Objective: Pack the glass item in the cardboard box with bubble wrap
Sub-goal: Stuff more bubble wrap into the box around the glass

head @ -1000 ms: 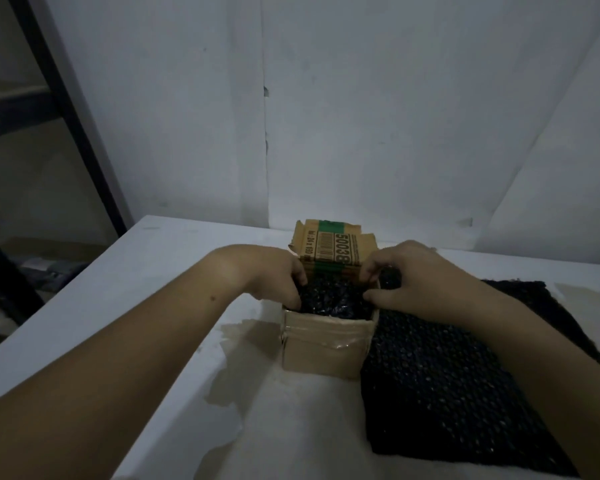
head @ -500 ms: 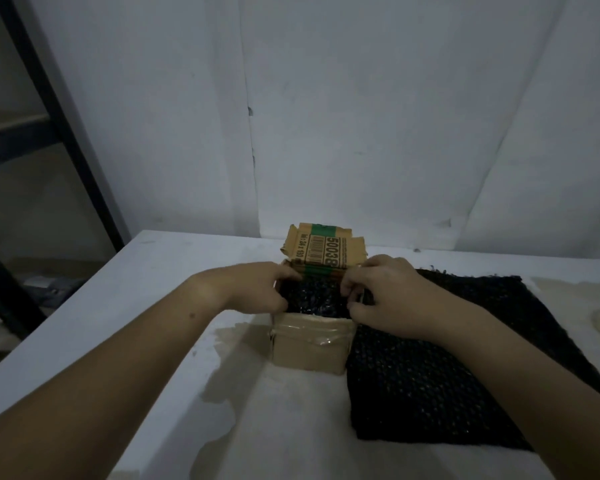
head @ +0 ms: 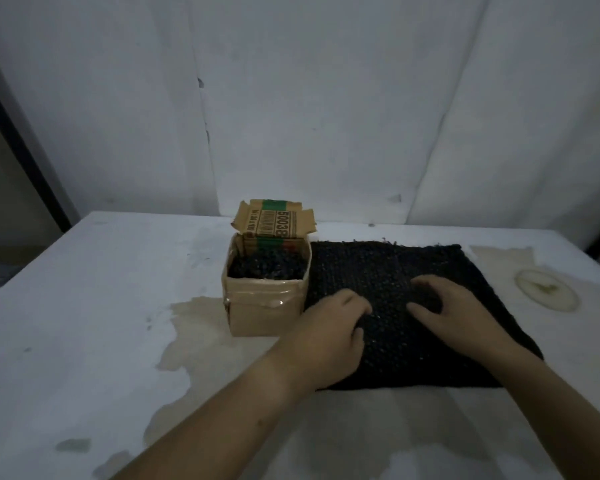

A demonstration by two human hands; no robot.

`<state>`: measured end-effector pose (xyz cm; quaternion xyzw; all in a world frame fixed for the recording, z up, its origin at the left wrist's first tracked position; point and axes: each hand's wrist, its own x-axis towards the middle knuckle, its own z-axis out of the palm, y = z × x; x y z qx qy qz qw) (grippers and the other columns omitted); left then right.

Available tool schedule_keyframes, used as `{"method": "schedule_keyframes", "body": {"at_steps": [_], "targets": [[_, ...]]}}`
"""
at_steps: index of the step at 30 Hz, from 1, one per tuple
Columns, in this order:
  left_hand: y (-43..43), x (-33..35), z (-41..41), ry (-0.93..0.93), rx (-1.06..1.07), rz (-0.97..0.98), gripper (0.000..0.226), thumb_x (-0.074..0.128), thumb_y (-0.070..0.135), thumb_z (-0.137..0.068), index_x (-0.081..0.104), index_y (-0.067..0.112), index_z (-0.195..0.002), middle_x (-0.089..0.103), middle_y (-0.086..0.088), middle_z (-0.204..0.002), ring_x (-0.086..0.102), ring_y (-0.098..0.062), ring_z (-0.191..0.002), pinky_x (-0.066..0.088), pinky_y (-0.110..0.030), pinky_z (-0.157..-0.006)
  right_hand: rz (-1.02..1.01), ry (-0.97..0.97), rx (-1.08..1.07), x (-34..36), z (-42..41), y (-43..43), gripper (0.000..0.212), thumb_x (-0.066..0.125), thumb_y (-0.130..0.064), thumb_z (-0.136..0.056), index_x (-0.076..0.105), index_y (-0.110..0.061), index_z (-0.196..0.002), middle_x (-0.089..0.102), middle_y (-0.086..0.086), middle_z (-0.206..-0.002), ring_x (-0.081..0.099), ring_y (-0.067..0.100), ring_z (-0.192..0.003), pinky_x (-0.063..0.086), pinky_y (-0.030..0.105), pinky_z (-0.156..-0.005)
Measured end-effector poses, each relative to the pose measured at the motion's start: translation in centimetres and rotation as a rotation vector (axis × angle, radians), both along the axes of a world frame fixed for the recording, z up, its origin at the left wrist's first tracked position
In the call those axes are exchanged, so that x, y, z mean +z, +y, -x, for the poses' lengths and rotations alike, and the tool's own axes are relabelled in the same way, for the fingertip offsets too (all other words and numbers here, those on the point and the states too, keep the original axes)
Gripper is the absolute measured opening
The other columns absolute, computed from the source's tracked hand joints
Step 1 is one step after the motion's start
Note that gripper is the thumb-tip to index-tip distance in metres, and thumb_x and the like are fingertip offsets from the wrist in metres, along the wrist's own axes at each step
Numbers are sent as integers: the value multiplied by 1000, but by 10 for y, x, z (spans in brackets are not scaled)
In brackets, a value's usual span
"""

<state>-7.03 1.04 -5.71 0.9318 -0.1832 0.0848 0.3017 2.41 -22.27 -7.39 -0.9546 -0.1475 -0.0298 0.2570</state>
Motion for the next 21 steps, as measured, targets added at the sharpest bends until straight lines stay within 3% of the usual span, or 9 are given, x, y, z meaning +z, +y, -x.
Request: {"method": "schedule_keyframes", "body": {"at_steps": [3,6,8,10,14,18,21], "targets": [[-17,-25,-9,54,144,-74,26,47,13,-97,56,10,-120,50,-5,-126,50,-21,-112,44,-34,-94,131,14,-83,-19,2,-19,53,67,-41,-88,55,-20,-135,58,2,-135,55,23,-119,48,40,-98],[-23,-39,-14,44,261,-140,19,50,19,-96,58,12,-111,52,-5,-120,49,-22,-108,43,-34,-90,211,-115,-67,-31,4,-27,31,69,-40,-87,68,-22,-112,66,-2,-115,60,23,-104,53,42,-83],[-22,-42,-16,18,281,-141,15,52,22,-96,62,13,-104,54,-2,-116,50,-20,-105,43,-34,-88,190,-195,-30,-32,4,-28,12,71,-33,-87,68,-24,-93,65,-6,-96,61,21,-89,53,41,-71],[-21,-43,-17,-16,278,-140,13,53,21,-96,64,14,-96,56,0,-111,51,-20,-102,43,-34,-86,167,-249,4,-30,4,-29,8,71,-28,-87,64,-25,-83,61,-8,-86,58,18,-80,51,40,-65],[-20,-42,-16,-52,246,-72,11,56,23,-96,60,14,-98,50,1,-112,52,-19,-99,45,-34,-84,1,-363,19,-19,10,-27,10,63,-25,-91,59,-27,-82,61,-10,-88,57,13,-78,50,35,-66],[-23,-36,-13,4,182,42,64,60,53,-87,41,22,-140,29,4,-151,36,-14,-133,36,-32,-109,-293,-353,-52,13,18,-22,4,55,-33,-96,58,-34,-93,66,-16,-88,60,3,-71,49,22,-61],[-29,-25,-13,43,155,114,98,64,67,-76,16,31,-153,6,11,-162,18,-12,-145,26,-34,-116,-434,-410,-45,51,24,-14,7,54,-30,-98,55,-33,-92,63,-22,-86,58,-4,-79,41,8,-65]]}}
